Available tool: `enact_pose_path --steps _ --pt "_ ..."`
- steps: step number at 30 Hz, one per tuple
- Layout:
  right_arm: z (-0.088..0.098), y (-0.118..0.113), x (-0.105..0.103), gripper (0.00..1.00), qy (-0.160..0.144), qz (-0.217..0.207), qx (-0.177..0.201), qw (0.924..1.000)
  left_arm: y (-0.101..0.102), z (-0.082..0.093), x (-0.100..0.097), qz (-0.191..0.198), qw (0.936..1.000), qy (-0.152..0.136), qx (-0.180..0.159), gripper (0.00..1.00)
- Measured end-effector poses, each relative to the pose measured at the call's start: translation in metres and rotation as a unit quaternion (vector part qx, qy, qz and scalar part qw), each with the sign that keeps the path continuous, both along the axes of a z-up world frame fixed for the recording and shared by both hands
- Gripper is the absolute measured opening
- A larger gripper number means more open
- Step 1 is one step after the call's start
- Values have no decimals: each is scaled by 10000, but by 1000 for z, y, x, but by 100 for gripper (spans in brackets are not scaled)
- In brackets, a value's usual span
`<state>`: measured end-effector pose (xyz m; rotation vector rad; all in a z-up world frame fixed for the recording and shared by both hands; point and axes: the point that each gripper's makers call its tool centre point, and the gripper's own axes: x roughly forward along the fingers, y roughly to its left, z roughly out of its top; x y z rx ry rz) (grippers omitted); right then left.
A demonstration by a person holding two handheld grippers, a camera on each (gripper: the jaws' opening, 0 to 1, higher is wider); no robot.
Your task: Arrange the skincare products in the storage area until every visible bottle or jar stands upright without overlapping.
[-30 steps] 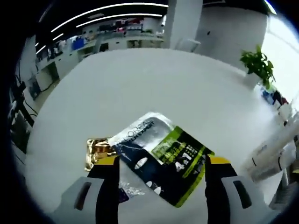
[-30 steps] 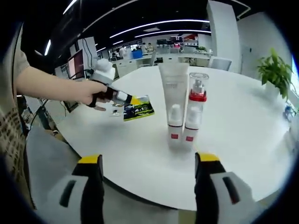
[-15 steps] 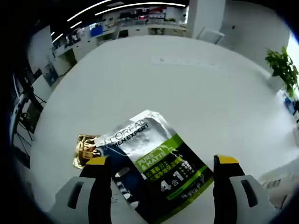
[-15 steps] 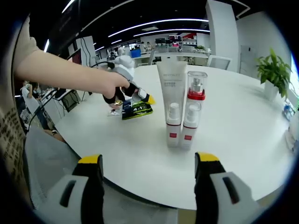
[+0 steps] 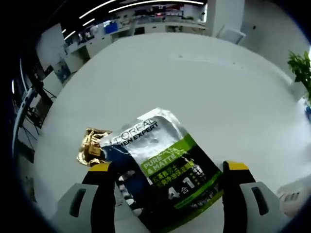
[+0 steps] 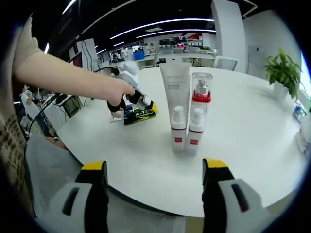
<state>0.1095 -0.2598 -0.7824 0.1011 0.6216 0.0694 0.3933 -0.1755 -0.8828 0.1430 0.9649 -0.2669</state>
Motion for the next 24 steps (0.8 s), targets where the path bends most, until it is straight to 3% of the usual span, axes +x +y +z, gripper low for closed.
enact_pose_path --steps 4,5,7,14,16,20,24 --pt "0 0 0 80 -2 -17 12 10000 10 3 -3 46 9998 -22 174 97" --pt "0 0 0 80 -2 -16 16 10000 10 2 -4 106 9999 -5 84 97" --pt "0 0 0 79 1 -14 17 10000 11 -4 -10 265 9993 245 -56 97" --pt "0 0 0 79 10 -18 22 10000 7 -1 -3 -89 9999 -16 -69 96" --pt "0 -1 0 79 6 -24 22 10000 4 1 -2 -262 9994 -180 -124 94" --pt "0 -1 0 79 3 -26 14 10000 -3 5 -2 -652 9965 -458 -244 76" --pt "0 -1 0 79 -2 -21 6 10000 -2 6 -3 -748 9957 -479 -260 74"
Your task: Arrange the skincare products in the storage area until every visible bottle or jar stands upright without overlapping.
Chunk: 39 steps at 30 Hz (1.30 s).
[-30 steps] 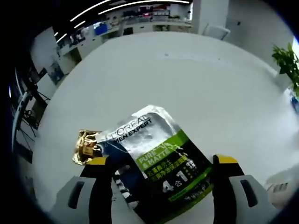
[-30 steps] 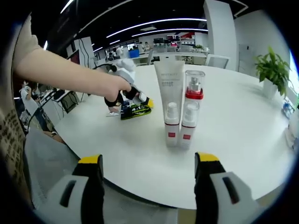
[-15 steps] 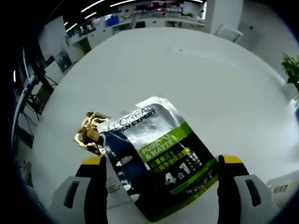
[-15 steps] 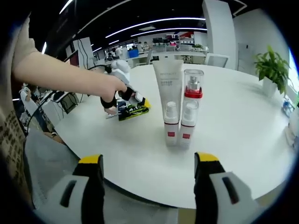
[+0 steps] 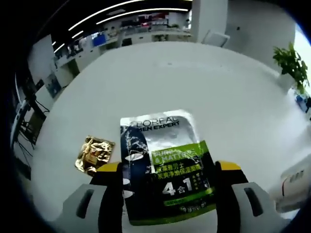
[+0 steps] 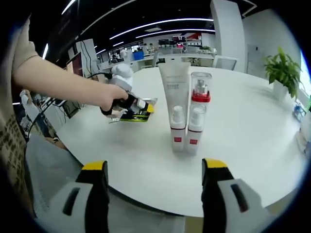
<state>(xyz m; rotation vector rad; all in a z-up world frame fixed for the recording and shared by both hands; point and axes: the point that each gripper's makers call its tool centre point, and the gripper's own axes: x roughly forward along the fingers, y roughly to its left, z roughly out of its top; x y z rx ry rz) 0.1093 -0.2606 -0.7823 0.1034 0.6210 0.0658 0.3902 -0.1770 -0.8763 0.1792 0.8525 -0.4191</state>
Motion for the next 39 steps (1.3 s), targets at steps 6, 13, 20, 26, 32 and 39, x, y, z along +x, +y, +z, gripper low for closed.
enact_pose_path --steps 6,13,20,26,32,39 --pt "0 0 0 79 -16 -8 -1 10000 -13 7 -3 -611 9979 -204 -33 46" --pt "1 -2 0 78 -47 -36 -15 10000 -17 5 -7 -566 9973 78 -468 21" --pt "2 0 0 78 -83 14 -32 10000 -14 11 -21 -721 9936 289 -819 13" --pt "4 2 1 78 -139 54 -42 9999 -8 21 -40 -833 9902 378 -1052 12" --pt "6 4 1 76 -210 115 -21 9997 -4 36 -63 -964 9841 456 -1422 13" --pt "11 9 2 72 -333 234 29 9992 3 56 -84 -1177 9797 361 -1582 13"
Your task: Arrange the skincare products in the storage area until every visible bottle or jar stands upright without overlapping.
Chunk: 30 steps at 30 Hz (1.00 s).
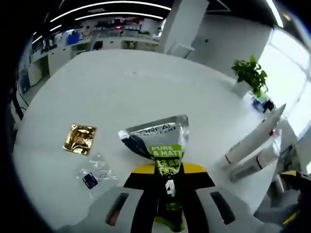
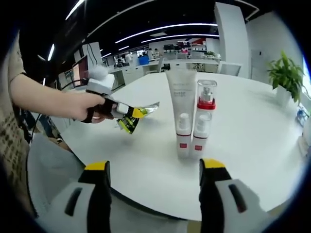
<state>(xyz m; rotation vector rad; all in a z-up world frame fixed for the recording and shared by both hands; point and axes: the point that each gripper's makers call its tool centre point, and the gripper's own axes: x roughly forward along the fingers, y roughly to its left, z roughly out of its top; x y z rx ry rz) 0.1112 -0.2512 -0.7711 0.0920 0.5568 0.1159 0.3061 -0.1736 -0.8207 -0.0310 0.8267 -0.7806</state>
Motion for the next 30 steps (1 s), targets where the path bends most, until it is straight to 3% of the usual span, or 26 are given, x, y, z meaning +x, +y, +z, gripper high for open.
enact_pose_path --steps 15,20,24,30 --pt "8 12 0 59 -173 316 -22 9993 7 30 -49 -646 9968 -204 -418 14" --pt "9 13 0 55 -87 456 -171 9988 14 40 -63 -766 9955 -283 -492 15" --pt "21 18 9 59 -238 545 -121 9982 20 51 -75 -880 9937 -376 -591 15" --pt "48 41 24 50 -517 707 324 9956 25 71 -90 -1087 9893 -552 -798 15"
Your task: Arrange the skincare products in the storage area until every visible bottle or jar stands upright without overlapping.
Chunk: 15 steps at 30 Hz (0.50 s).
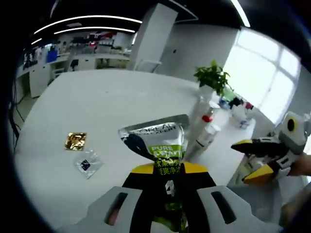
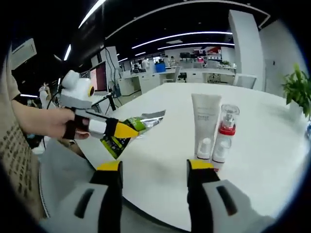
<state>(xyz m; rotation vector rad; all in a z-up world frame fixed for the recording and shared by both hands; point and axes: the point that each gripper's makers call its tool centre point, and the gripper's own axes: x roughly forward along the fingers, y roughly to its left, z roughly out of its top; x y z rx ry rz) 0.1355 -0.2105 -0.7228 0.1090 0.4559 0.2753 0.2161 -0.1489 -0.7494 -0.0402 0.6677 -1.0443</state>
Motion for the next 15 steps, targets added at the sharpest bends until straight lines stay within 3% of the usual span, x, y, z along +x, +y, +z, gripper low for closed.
enact_pose_path --steps 3,6,11,12,13,15 --pt "11 11 7 46 -111 -24 439 9990 1 9 -9 -149 9998 -45 -134 15" --pt "24 18 15 40 -263 -208 1164 9926 -1 20 -19 -338 9988 -30 -361 15" --pt "32 5 29 42 -431 -997 2021 9733 1 28 -36 -738 9960 -109 -485 16" --pt "33 5 30 41 -454 -1040 2101 9711 1 29 -38 -780 9956 -110 -510 16" --pt "35 3 32 41 -501 -1185 2384 9626 2 31 -41 -833 9949 -81 -564 16" --pt "35 4 33 36 -449 -1284 2627 9553 2 35 -45 -932 9935 -62 -653 16"
